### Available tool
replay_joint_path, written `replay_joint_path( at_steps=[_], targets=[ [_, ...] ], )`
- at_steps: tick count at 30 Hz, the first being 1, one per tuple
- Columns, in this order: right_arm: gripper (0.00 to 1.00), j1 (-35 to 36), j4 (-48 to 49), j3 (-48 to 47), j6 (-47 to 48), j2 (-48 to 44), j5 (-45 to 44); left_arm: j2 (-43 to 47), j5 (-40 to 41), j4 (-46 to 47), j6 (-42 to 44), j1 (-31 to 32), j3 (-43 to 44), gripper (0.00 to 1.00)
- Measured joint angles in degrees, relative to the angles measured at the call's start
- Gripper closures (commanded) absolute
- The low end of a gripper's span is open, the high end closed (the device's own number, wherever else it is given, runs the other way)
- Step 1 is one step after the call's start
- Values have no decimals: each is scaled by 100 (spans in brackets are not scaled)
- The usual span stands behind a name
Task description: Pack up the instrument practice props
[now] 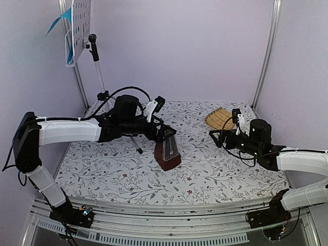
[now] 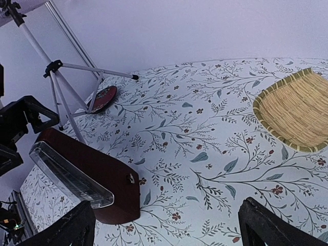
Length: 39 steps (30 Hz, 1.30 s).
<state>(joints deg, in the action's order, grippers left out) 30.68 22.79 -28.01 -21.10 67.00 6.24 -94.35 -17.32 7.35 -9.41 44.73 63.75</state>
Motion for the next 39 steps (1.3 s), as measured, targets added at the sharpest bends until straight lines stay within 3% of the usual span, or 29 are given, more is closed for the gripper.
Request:
replay_joint_path(
  at_steps=[18, 22, 25, 28, 35, 39],
  targets=[
    [1, 0, 297, 2, -79, -46, 98, -282, 678, -210, 640, 302, 221, 58],
    [1, 0, 337, 2, -79, -11, 96, -280, 866, -195, 649, 358, 221, 65],
    [1, 0, 345, 2, -85, -9, 96, -273, 1043, -199, 619, 398, 221, 65],
    [1, 0, 348, 2, -105, -9, 94, -264, 1360, -212, 463, 501, 221, 58],
    [1, 0, 68, -186, -433, 39, -70, -190, 2208, -334, -592, 852, 188, 19],
    [1, 0, -262, -520, -625, 164, -66, -9, 2275, -339, -951, 1027, 70, 7]
  ],
)
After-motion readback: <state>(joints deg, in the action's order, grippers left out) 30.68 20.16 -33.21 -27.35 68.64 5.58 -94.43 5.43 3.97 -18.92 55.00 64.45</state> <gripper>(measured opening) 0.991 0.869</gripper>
